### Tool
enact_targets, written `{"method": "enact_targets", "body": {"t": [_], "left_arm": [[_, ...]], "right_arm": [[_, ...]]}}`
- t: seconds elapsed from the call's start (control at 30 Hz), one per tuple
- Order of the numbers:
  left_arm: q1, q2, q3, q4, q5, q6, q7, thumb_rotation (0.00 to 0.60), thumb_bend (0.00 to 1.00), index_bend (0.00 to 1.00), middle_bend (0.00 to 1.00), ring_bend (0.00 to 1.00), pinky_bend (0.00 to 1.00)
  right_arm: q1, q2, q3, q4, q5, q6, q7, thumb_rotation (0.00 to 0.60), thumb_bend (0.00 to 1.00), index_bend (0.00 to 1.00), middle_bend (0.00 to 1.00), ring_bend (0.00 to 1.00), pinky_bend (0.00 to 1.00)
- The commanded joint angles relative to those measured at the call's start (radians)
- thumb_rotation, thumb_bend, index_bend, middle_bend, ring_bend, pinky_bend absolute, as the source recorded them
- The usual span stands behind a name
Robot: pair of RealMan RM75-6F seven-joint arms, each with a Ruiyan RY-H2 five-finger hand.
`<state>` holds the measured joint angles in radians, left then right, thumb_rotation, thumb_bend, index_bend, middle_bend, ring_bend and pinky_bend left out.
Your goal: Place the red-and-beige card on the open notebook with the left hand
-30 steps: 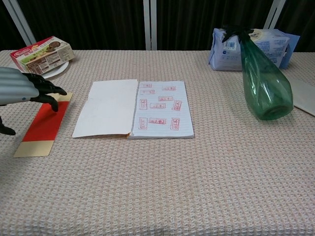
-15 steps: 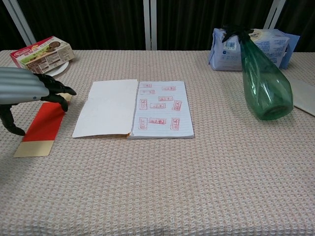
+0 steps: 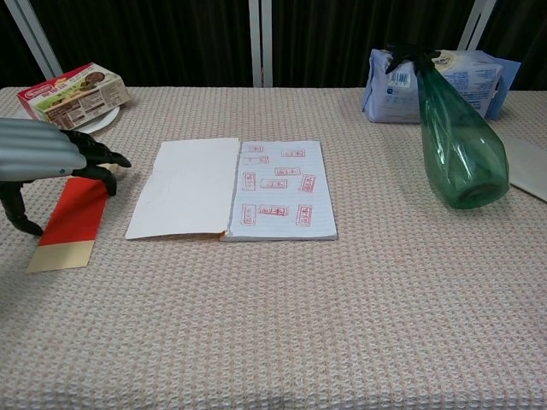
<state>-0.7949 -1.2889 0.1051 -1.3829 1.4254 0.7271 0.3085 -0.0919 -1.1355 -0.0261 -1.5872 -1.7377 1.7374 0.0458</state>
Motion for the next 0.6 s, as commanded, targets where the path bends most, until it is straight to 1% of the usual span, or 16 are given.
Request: {"method": "enact_targets", "body": {"t": [0.03,0.27,0.6], "left_arm": [[0.006,0.011,-0.002,-0.003,-0.017,-0.006,0.008,0.6,0.08,0.21,0.0,0.0,0.07],[0.033,0.013,-0.004,0.013,-0.061,-0.011,0.002,0.6,0.08,0.21,0.0,0.0,0.07],[0.067,-0.008,-0.006,0.067,-0.048,0.014,-0.054,0.6,0.05,0.21,0.0,0.0,0.07]], "right_arm": [[0.001,0.001,0.001,-0.002,-0.002,-0.001,-0.002,0.6,0.18,0.25,0.21,0.1,0.17],[0.004,0.0,-0.001,-0.005,-0.004,-0.008,-0.005,0.6,0.18,0.25,0.21,0.1,0.17],[0.002,0.003,0.0,-0.018,-0.009,-0.006,-0.02,0.6,0.18,0.26,0.21,0.1,0.17]]}}
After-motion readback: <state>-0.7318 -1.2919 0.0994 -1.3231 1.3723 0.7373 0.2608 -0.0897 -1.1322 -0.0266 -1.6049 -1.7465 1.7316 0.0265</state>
